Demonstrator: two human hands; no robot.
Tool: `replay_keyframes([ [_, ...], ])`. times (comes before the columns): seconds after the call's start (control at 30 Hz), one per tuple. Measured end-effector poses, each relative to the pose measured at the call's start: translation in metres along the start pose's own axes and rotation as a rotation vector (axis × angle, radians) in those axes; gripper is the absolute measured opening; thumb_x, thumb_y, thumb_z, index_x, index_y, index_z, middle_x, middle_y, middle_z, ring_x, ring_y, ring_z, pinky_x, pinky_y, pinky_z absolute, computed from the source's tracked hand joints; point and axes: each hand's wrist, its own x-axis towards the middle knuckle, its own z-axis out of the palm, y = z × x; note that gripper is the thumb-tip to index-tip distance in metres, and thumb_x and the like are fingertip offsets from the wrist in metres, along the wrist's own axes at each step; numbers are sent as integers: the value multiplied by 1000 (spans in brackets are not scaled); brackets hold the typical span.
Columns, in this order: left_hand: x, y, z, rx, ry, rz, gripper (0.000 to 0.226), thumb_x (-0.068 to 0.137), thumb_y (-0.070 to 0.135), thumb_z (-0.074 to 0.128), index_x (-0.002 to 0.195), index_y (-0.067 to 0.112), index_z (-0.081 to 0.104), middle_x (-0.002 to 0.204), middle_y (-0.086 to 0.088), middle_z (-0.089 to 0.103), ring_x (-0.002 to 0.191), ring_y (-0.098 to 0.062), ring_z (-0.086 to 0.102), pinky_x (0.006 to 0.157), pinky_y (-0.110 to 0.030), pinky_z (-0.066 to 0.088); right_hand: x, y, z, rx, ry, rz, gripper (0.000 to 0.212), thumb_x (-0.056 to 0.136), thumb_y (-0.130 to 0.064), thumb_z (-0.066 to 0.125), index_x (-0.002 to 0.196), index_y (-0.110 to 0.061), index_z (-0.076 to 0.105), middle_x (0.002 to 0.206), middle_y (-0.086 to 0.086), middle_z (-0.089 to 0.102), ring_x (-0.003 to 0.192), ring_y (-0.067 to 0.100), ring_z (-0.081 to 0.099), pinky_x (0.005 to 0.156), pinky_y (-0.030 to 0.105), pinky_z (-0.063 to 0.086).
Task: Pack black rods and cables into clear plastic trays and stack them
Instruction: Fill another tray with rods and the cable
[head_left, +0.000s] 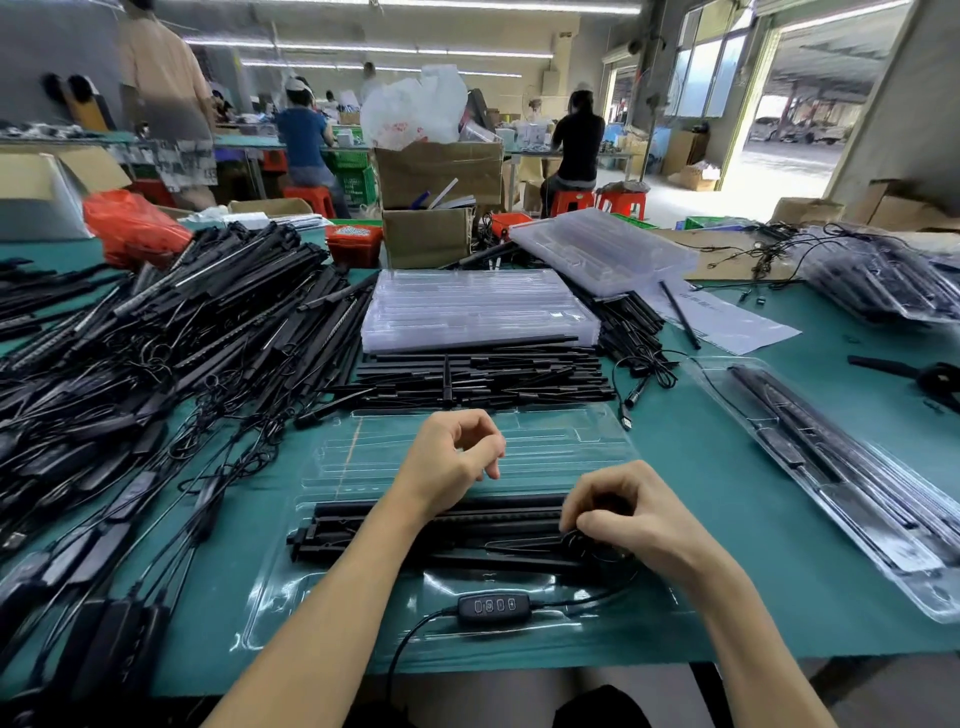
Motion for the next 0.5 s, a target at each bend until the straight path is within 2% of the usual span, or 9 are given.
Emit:
replay_keyframes([
  [0.13,5,0,-2,108,-10,30,19,81,23,61,68,10,64,58,-3,66,61,-29,64,60,-42,53,4,4,6,-60,90,-54,13,66,-6,56,62,-10,68,55,-2,59,51,6,47,52,17,36],
  [0.27,9,6,-2,251,-29,74,22,85,27,62,69,12,64,61,-5,67,61,-26,63,65,-45,53,8,5,9,-85,135,-81,10,64,-7,55,60,-8,64,54,-3,58,49,4,46,51,15,36],
  [0.37,7,12,-11,471,-115,58,36,90,49,52,73,20,61,68,2,67,68,-20,61,69,-44,52,9,7,9,-78,170,-89,10,63,-7,54,60,-8,63,53,-4,56,49,4,45,50,15,35],
  [0.43,2,13,-20,659,-136,-9,47,86,70,36,83,29,59,84,14,65,86,-9,58,77,-38,49,8,9,9,-103,175,-95,9,63,-8,53,58,-9,60,52,-4,53,48,5,43,49,16,34],
  [0.5,-8,6,-29,884,-166,-131,59,83,81,23,109,40,56,119,12,57,119,-13,44,97,-39,37,8,10,9,-129,162,-81,8,63,-10,53,56,-10,57,51,-3,50,49,7,41,49,19,33],
])
